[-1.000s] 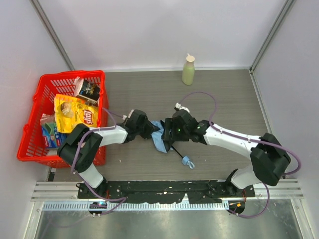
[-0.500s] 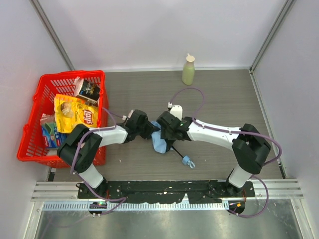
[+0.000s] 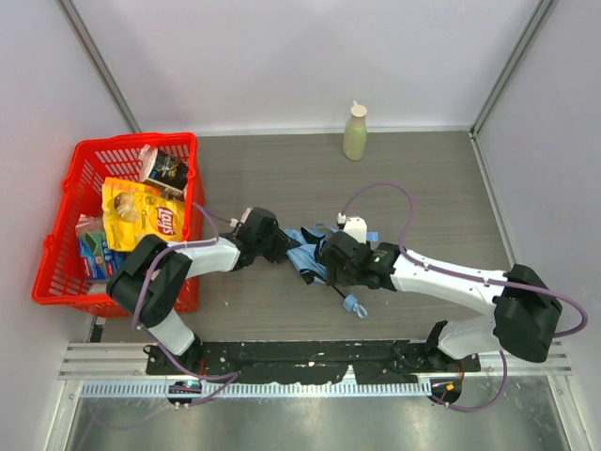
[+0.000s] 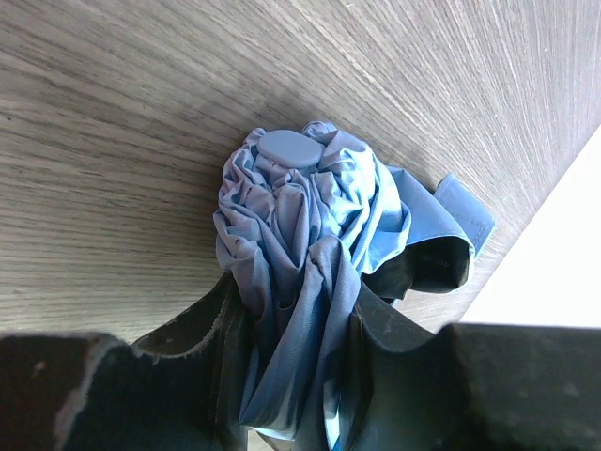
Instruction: Put away the umbrella
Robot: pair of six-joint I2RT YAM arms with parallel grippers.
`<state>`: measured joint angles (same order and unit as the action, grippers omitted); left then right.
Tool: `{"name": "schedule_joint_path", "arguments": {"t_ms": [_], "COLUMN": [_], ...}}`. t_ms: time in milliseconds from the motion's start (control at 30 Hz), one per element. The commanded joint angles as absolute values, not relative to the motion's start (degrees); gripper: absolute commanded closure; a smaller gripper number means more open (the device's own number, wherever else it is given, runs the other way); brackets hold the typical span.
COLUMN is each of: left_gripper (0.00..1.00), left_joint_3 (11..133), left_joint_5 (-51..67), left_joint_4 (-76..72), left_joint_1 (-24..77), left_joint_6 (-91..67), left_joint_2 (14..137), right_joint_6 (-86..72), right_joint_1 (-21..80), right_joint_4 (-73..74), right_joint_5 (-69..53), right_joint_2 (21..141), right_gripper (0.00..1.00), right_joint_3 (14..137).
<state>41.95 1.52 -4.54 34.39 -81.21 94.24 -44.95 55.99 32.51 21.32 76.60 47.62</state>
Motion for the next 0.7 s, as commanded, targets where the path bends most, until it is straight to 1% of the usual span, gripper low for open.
{"name": "schedule_joint_path", "arguments": {"t_ms": [0,33,67,133,233,267,333,367,433,467,500,633,667], "left_gripper": [1.00,1.00,1.00,1.00,1.00,1.00,1.00,1.00,1.00,1.00,1.00,1.00,1.00], "left_joint_3": [37.09,37.00,36.74,35.95,35.16,35.16,35.16,34.98,34.80,34.72,34.63,34.72,34.80], "left_joint_5": [-3.52,-3.52,-3.34,-3.25,-3.25,-3.16,-2.90,-2.90,-2.81,-2.81,-2.81,-2.64,-2.55], "left_joint_4": [11.78,11.78,11.69,11.34,10.64,10.72,10.81,10.81,10.81,10.90,10.99,10.90,10.81], "left_joint_1": [34.10,34.19,34.19,34.10,34.01,34.19,34.10,34.19,34.19,34.19,34.19,34.19,34.19], "left_joint_6": [-77.70,-77.61,-77.61,-77.78,-77.87,-77.78,-77.43,-77.43,-77.26,-77.17,-76.99,-76.91,-76.90], "left_joint_2": [96.50,96.42,96.33,95.72,94.75,94.57,94.40,94.31,93.96,93.78,93.52,93.25,93.34], "right_joint_6": [-40.78,-41.48,-44.44,-49.36,-54.91,-58.06,-63.25,-66.50,-69.33,-70.48,-73.71,-78.73,-79.45], "right_joint_1": [52.48,48.38,43.29,37.57,35.77,34.99,33.58,33.23,33.31,33.22,33.31,33.05,32.87], "right_joint_4": [29.03,27.52,24.38,17.97,11.00,6.72,3.27,2.21,0.36,-3.13,-4.03,-4.21,-7.35], "right_joint_5": [15.84,10.95,9.16,5.72,10.35,9.94,7.83,5.73,7.19,7.38,6.77,5.19,4.75], "right_joint_2": [75.41,75.24,75.32,75.06,77.07,77.95,81.99,84.26,85.69,85.95,87.18,91.57,92.80], "right_gripper": [0.28,0.26,0.20,0.16,0.15,0.14,0.14,0.17,0.17,0.17,0.17,0.17,0.17], "right_joint_3": [53.43,53.79,53.53,51.60,49.31,48.52,48.95,49.13,49.05,47.91,47.55,47.64,46.94]}}
